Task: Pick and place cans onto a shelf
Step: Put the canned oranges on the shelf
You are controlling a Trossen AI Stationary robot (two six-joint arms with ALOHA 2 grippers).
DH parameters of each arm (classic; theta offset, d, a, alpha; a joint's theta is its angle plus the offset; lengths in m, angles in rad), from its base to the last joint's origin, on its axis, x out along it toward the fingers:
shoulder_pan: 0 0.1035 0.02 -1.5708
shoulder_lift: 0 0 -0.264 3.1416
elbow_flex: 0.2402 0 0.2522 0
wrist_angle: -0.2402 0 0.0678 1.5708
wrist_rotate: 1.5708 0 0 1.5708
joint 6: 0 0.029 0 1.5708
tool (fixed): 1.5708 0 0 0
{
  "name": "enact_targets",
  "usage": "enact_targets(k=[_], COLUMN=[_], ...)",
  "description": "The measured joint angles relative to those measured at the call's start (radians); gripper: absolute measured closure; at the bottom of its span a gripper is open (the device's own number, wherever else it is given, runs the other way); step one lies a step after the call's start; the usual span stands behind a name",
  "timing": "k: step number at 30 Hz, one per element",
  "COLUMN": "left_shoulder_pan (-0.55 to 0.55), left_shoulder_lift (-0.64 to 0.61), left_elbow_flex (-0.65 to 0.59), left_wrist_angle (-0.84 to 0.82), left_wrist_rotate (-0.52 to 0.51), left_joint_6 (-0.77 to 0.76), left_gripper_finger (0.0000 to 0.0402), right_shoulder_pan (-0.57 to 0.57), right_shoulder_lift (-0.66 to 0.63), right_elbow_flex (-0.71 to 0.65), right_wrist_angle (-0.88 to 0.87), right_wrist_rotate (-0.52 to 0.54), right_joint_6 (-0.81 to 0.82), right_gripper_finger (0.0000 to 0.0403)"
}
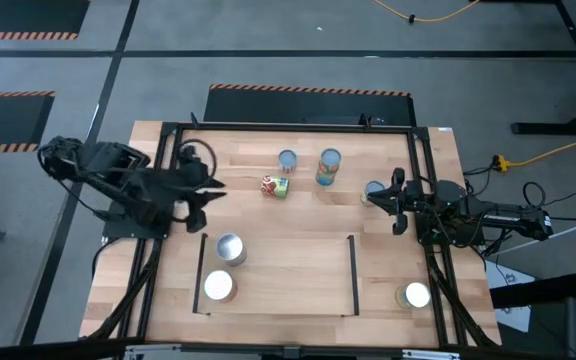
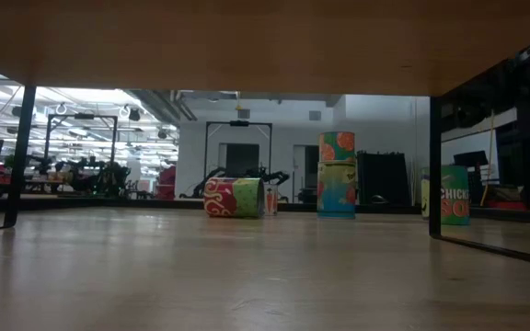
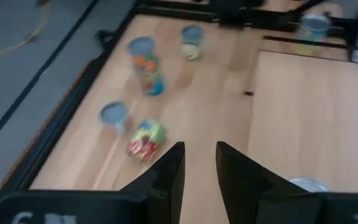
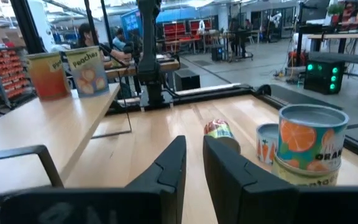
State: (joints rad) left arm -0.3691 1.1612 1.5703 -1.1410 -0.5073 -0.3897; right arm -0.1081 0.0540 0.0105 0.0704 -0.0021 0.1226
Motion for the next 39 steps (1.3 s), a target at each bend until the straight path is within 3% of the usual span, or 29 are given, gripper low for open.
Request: enact_targets(k=[8,14,23,27,32,39], left_shoulder_pan=[0.192,0.326,0.48,0.548,0.614,0.676], left_shoulder_lift=[-0.045,-0.051,-0.051,-0.051,-0.051,-0.051], left_elbow_flex=[-0.204,-0.289,-0.444,-0.48,-0.55,-0.649], left_wrist_angle=[0.359,0.449,0.652,0.707,0.817,0.94], left_wrist_rotate=[0.305,0.433,0.698,0.745,0.834,0.891], left_joint_6=[0.383,0.453,0.56,0.599,0.61,0.612], left_gripper_finger=[0.0318,0.0318,0.0318,0.0318,0.0318,0.0318], right_shoulder_pan=[0.0,0.0,0.0,0.0,-0.006,-0.109], right_shoulder_lift=[0.0,0.0,0.007,0.045,0.172,0.424], right_elbow_flex=[0.0,0.022,0.113,0.199,0.343,0.567], right_wrist_angle=[0.13,0.174,0.17,0.068,-0.11,-0.313], right_wrist_rotate=[0.003,0.03,0.165,0.237,0.337,0.358], right_joint_6=[-0.012,0.01,0.069,0.084,0.111,0.162], right_gripper_finger=[0.0342,0.0335,0.0243,0.022,0.0222,0.0223])
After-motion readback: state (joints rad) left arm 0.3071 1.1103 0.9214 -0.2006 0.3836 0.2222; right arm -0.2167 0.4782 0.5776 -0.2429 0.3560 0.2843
